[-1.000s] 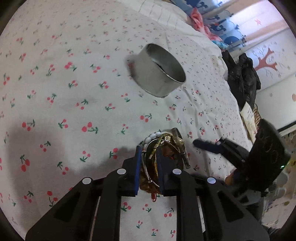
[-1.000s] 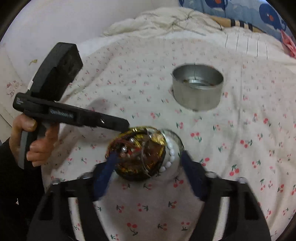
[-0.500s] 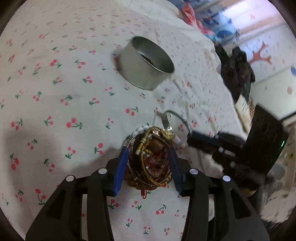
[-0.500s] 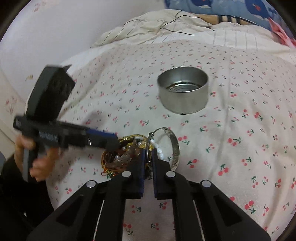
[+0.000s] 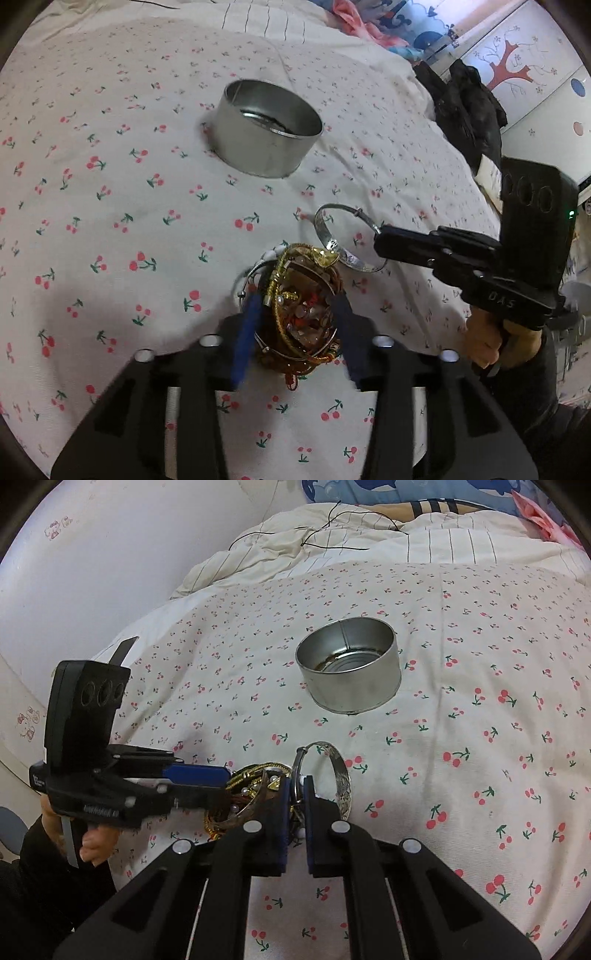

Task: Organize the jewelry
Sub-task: 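Lift the bangle with the right gripper and carry it over the silver tin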

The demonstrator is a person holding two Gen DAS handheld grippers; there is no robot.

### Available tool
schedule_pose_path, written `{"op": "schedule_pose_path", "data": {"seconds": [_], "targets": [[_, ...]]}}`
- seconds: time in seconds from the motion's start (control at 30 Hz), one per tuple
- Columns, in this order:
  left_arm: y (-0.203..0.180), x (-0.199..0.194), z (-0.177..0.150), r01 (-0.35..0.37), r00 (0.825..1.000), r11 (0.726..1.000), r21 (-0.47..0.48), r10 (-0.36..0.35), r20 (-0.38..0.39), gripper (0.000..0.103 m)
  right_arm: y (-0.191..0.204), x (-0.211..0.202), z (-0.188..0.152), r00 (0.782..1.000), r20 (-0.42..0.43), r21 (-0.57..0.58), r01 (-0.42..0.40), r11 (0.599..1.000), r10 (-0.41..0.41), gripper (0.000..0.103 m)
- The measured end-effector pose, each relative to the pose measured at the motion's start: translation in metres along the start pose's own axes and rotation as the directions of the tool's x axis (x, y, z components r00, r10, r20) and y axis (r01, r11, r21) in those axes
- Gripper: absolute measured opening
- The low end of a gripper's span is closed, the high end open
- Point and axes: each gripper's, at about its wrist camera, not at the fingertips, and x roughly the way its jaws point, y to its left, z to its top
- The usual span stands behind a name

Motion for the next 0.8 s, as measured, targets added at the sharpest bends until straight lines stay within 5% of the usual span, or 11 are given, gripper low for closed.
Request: {"op": "schedule_pose_path", "data": {"seconds": [0.03,0.1,0.17,0.4,0.6,0.8], "targets": [[0.000,0.002,0.000,-0.007,1.000,1.000,0.001,0.007,-0.003,0.041,0.000,0.000,0.000,1.000,-0.001,0.000,-0.001,1.000,0.001,0.008],[-0.004,0.001,-0.002,-0.038,0.999,0.999,0.025,0.038,0.001,0.013,0.001,0.000,0.000,1.000,-0.001,-0.004,-0.002,1.000,0.002,0.008],[-0.008,-0.001,-0.003,-0.052,0.998,0.997,0.050,0.050,0.024,0.003,0.001,0.000,0.000,1.000,0.003,-0.002,-0.004,1.000,0.004,0.008],[0.000,-0.031,0.003,0.066,0.990,0.998,0.016,-0.068,0.127,0.003,-0.008,-0.011,0.003,0.998,0.051,0.045,-0.039,0.998,0.037,0.008],[0.000,-0.049,0.010,0.213,0.957,0.977,0.011,-0.211,0.199,0.003,-0.008,-0.007,0.003,0.999,0.000,0.024,-0.039,0.999,0.039,0.008],[0.001,-0.049,0.012,0.221,0.953,0.975,-0.003,-0.215,0.214,0.003,0.003,0.006,-0.005,0.997,-0.065,-0.052,0.028,0.998,-0.032,0.014]]}}
